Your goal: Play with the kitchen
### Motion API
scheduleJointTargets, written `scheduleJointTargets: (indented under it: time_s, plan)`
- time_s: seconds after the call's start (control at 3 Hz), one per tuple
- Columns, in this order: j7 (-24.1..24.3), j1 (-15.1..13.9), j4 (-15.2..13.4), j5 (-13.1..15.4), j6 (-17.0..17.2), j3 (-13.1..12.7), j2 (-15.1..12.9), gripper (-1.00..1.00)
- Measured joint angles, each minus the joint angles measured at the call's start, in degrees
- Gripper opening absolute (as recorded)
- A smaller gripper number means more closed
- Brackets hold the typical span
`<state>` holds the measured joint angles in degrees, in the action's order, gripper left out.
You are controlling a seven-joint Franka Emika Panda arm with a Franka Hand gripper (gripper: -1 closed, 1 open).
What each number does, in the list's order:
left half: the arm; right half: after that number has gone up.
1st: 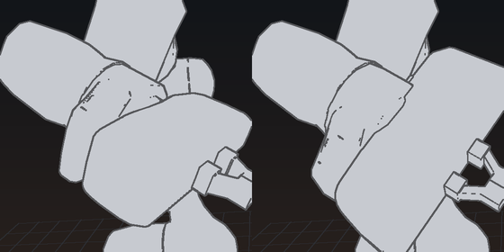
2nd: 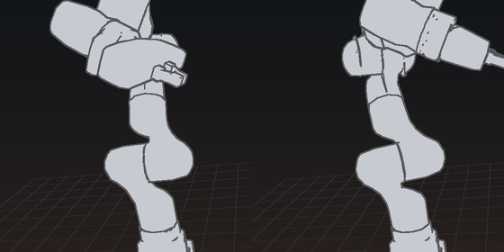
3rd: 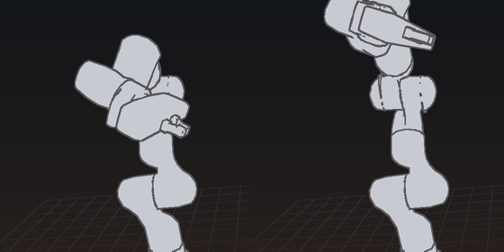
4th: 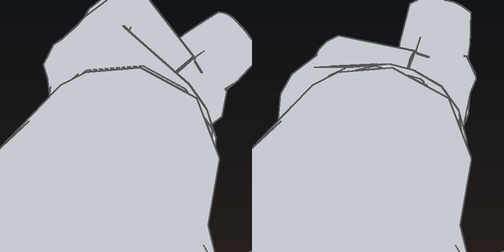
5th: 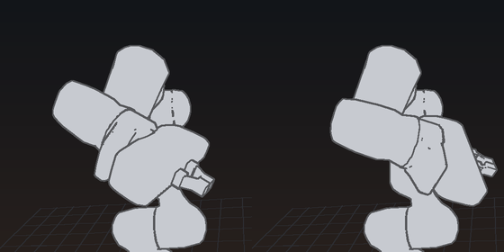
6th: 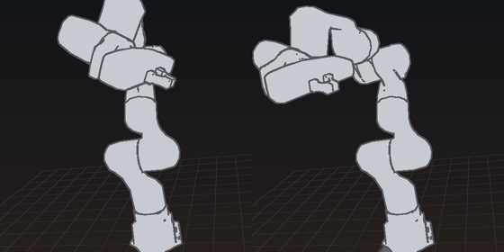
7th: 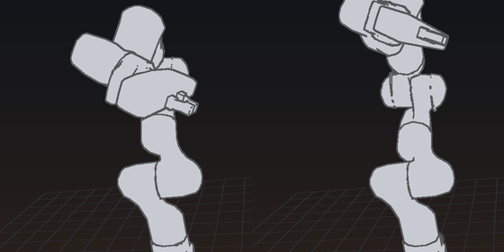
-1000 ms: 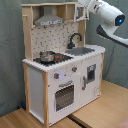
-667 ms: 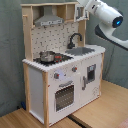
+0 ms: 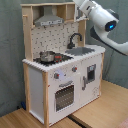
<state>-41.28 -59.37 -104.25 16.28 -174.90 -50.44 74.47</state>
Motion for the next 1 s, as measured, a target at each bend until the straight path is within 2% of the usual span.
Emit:
scheduleJointTargets:
  time_s: [1.0]
  plan:
    - [15.4, -7.6, 6.1, 0.0, 6.4, -0.7, 4.1, 1.00]
